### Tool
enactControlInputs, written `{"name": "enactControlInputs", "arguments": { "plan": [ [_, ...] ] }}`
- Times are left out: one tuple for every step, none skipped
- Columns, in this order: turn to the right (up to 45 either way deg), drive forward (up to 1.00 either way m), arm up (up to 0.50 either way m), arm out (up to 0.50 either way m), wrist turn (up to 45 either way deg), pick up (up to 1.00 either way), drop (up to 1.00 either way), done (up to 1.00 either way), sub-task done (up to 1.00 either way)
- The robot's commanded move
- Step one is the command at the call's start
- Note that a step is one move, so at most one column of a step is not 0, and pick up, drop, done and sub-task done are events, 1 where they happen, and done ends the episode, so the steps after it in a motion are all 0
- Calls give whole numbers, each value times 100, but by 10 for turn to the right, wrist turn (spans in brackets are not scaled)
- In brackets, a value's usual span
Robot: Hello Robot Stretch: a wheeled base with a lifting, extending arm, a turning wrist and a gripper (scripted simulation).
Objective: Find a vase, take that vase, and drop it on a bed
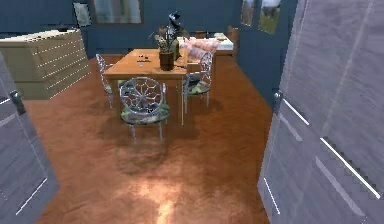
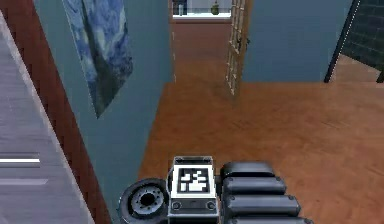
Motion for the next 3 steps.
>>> {"name": "enactControlInputs", "arguments": {
  "plan": [
    [0, 25, 0, 0, 0, 0, 0, 0, 0],
    [0, 100, 0, 0, 0, 0, 0, 0, 0],
    [0, 5, 0, 0, 0, 0, 0, 0, 0]
  ]
}}
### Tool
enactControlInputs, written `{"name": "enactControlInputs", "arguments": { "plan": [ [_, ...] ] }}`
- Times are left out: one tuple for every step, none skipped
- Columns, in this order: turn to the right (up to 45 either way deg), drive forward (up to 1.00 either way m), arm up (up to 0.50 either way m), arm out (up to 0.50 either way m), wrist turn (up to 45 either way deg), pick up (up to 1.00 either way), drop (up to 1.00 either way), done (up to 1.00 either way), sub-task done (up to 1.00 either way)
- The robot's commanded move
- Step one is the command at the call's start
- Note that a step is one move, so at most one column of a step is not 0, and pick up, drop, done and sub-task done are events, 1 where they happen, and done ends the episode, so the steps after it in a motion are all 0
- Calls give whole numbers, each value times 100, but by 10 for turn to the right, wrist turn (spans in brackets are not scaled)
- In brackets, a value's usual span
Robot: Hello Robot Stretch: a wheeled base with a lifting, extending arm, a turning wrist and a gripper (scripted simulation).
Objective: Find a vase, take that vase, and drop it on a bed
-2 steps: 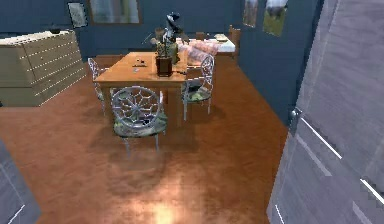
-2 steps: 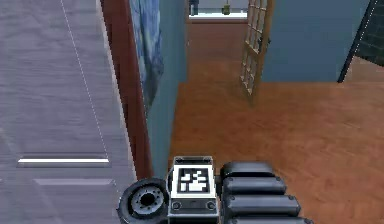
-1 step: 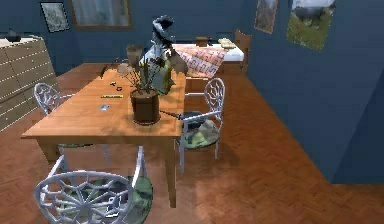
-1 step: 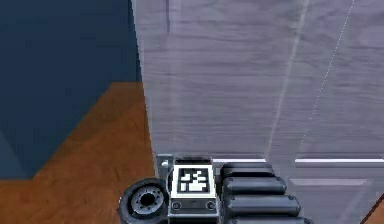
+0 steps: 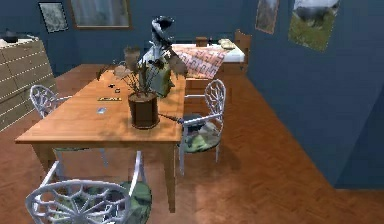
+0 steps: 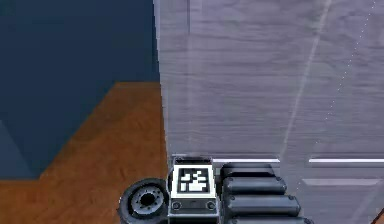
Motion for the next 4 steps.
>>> {"name": "enactControlInputs", "arguments": {
  "plan": [
    [240, 0, 0, 0, 0, 0, 0, 0, 0],
    [0, 100, 0, 0, 0, 0, 0, 0, 0],
    [30, 0, 0, 0, 0, 0, 0, 0, 0],
    [0, 65, 0, 0, 0, 0, 0, 0, 0]
  ]
}}
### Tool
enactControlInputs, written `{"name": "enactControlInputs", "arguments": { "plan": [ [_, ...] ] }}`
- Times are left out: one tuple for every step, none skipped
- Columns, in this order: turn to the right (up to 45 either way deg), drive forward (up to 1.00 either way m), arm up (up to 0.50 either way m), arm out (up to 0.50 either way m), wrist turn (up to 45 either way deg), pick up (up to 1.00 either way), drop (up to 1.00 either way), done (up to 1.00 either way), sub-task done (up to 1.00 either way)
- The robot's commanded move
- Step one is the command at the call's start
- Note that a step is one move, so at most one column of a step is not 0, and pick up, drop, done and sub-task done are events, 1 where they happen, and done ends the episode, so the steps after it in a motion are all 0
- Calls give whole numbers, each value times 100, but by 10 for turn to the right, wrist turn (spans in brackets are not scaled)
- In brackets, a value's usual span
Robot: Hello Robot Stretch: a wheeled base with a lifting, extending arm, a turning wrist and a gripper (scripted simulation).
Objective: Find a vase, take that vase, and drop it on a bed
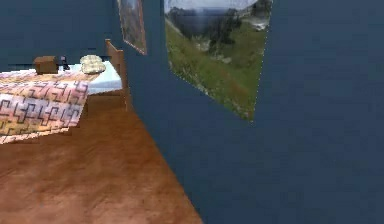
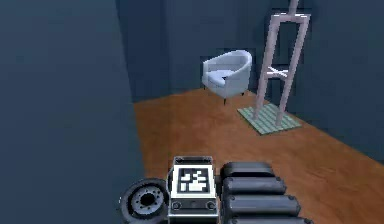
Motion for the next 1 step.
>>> {"name": "enactControlInputs", "arguments": {
  "plan": [
    [-240, 0, 0, 0, 0, 0, 0, 0, 0]
  ]
}}
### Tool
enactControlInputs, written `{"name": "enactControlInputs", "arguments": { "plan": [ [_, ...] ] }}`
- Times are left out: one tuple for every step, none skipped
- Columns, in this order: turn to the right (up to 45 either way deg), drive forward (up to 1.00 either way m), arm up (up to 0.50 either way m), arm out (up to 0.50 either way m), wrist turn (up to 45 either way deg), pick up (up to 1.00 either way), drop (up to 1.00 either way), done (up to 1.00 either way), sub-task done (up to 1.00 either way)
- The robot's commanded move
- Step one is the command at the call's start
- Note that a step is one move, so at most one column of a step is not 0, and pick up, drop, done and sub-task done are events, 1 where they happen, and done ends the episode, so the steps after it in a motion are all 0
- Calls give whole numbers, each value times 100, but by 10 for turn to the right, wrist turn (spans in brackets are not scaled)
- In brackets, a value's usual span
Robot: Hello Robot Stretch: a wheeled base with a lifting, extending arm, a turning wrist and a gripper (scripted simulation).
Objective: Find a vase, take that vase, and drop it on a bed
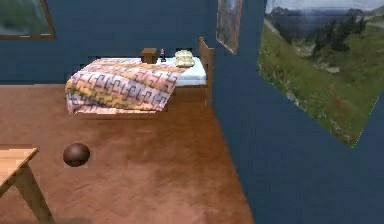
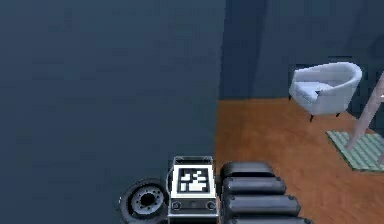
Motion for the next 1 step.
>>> {"name": "enactControlInputs", "arguments": {
  "plan": [
    [0, 45, 0, 0, 0, 0, 0, 0, 0]
  ]
}}
